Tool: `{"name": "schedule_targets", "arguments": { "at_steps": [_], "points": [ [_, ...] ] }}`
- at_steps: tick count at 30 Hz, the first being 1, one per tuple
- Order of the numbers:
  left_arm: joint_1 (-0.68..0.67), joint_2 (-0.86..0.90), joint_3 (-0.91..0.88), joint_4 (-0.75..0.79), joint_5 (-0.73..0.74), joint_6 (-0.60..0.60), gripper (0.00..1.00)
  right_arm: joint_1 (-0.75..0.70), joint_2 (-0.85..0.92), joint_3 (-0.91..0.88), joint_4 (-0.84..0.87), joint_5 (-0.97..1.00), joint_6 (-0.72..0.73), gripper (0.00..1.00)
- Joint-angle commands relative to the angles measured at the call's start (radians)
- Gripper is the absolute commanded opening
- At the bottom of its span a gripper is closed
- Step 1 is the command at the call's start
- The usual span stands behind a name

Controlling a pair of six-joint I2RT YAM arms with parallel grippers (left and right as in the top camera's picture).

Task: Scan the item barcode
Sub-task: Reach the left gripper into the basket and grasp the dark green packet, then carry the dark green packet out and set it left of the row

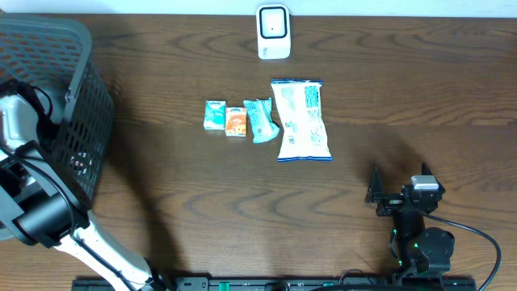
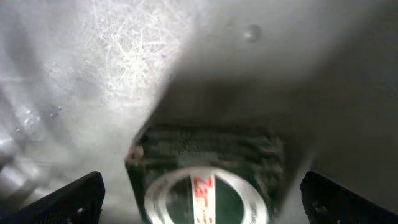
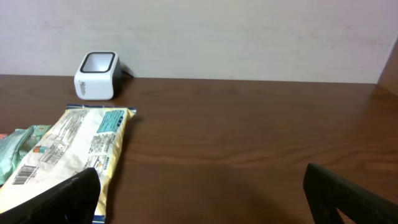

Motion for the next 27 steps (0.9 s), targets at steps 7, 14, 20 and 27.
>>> {"name": "schedule_targets", "arguments": {
  "at_steps": [7,14,20,27],
  "points": [
    [-0.001,0.013,-0.079,0.060,-0.019,-0.024,0.86,0.008,0.001,-0.002,-0.004,0.008,0.010,0.99],
    [0.000,0.011,-0.066,0.055,-0.019,-0.020,0.59,0.008,0.001,-0.002,-0.004,0.008,0.010,0.99],
    [0.000,-0.051,-0.016,0.027,-0.008,-0.017,0.51,0.008,0.001,-0.002,-0.005,0.008,0.010,0.99],
    [0.015,-0.318,0.024,0.041,-0.008,-0.018,0.51,0.008,0.001,-0.002,-0.004,0.008,0.010,0.99]
  ]
}}
